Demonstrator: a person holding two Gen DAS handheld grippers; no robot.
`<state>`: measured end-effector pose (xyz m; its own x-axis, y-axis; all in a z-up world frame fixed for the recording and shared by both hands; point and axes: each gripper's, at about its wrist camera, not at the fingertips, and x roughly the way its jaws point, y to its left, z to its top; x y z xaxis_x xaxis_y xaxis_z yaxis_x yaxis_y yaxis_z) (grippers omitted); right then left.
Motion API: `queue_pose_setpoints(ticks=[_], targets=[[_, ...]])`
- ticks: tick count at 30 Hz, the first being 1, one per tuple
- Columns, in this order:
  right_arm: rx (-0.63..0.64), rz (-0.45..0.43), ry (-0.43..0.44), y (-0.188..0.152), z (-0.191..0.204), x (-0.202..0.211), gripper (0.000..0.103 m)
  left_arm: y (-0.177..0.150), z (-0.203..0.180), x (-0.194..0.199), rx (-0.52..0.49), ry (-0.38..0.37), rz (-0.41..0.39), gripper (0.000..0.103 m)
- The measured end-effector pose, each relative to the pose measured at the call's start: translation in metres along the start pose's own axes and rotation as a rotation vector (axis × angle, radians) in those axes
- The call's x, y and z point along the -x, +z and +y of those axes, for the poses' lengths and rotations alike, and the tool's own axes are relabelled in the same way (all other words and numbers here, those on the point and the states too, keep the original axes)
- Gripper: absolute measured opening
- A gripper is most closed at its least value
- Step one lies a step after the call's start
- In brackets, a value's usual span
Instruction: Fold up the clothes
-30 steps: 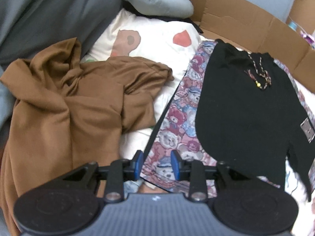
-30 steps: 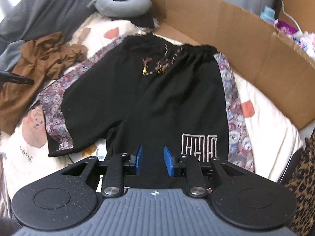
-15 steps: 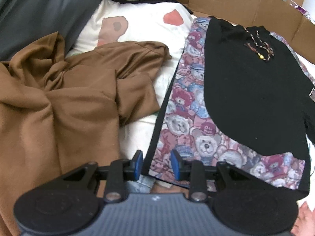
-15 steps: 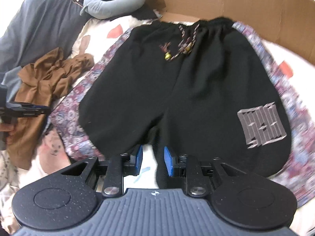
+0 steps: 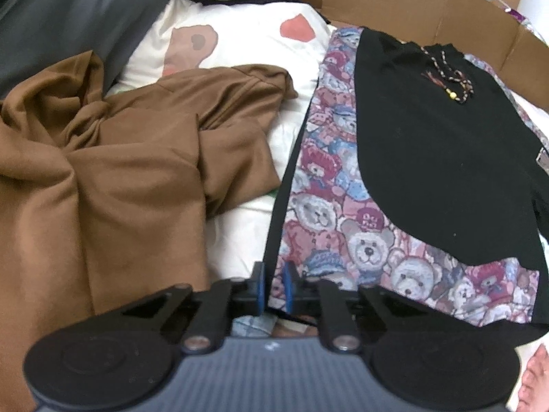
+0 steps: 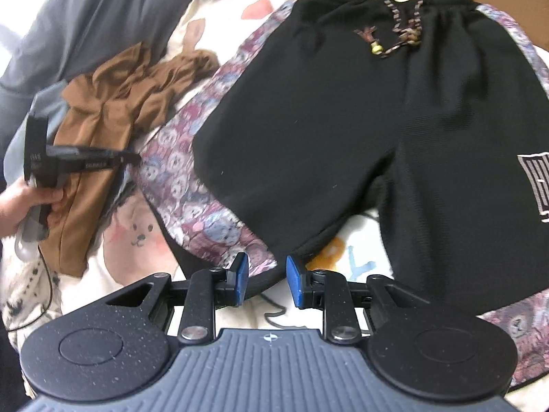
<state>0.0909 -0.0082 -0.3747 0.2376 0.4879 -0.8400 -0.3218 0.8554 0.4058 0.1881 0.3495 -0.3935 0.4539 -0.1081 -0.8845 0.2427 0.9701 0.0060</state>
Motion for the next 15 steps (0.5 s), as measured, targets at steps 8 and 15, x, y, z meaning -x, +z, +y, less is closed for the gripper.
queue_pose_setpoints(ticks=[8, 15], targets=[[-0.045, 0.079, 0.012, -0.017, -0.002, -0.022, 0.031, -0.003, 0.012, 0.002, -0.009, 0.024, 0.004, 0.006], [-0.191, 0.085, 0.080, -0.022, -0.014, -0.029, 0.033, 0.002, 0.020, 0.003, 0.065, -0.025, -0.024, 0.037]])
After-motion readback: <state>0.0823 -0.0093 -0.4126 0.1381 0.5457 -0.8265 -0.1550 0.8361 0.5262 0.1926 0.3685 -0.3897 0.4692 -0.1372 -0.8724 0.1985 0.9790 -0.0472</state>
